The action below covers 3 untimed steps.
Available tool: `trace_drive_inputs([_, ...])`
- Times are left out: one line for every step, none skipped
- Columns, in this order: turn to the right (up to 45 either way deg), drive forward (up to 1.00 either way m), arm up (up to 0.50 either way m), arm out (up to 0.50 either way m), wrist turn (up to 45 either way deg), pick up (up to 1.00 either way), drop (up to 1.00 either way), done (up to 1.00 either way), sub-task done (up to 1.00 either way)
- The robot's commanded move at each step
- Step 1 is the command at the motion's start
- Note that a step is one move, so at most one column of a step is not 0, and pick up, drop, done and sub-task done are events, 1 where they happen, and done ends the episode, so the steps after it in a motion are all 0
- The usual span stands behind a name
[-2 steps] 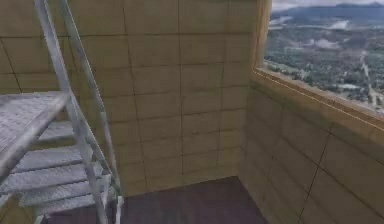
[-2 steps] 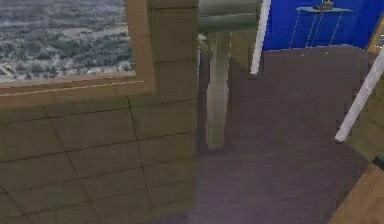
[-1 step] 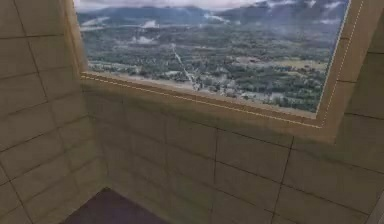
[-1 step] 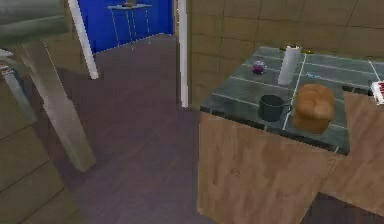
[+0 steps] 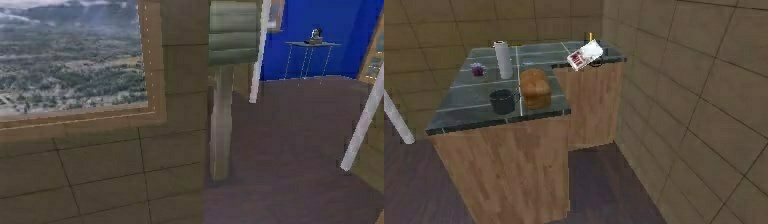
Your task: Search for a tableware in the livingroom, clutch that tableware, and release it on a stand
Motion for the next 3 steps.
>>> trace_drive_inputs([30.0,0.0,0.0,0.0,0.0,0.0,0.0,0.0,0.0])
trace_drive_inputs([0.0,1.0,0.0,0.0,0.0,0.0,0.0,0.0,0.0])
trace_drive_inputs([0.0,1.0,0.0,0.0,0.0,0.0,0.0,0.0,0.0])
